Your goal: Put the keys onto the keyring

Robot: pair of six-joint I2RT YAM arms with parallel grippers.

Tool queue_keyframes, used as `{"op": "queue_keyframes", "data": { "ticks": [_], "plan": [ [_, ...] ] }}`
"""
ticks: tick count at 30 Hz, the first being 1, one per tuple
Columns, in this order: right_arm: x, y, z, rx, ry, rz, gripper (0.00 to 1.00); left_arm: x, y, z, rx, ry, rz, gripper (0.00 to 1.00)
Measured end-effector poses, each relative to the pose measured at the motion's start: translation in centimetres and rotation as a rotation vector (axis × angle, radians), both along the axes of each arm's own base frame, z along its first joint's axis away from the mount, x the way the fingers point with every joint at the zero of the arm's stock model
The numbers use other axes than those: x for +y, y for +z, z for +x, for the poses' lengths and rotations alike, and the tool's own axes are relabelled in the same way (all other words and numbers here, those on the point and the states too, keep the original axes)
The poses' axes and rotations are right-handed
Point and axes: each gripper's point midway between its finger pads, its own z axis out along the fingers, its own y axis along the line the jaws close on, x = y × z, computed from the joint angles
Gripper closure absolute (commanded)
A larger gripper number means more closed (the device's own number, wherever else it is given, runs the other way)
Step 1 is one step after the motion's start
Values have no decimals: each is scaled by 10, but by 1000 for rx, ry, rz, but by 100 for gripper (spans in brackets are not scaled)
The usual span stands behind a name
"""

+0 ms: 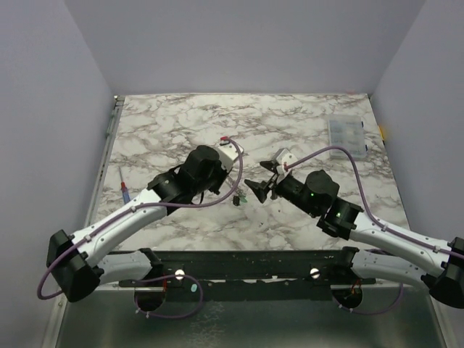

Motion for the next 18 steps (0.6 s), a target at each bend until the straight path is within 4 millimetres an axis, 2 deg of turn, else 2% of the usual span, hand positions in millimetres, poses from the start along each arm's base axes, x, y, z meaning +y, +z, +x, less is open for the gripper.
{"op": "queue_keyframes", "data": {
  "ticks": [3,6,12,15,18],
  "plan": [
    [-9,-2,4,16,-54,10,24,4,-12,21,57,58,48,100],
    [-17,-6,8,34,-105,8,22,0,-18,56,98,122,64,100],
    [-31,-15,18,59,-205,-11,20,-21,-31,118,145,186,67,100],
    [-41,-15,21,66,-257,-10,19,-32,-27,131,139,193,33,100],
    [-53,-13,22,63,-307,9,17,-36,-23,126,129,193,-36,100]
  ]
}}
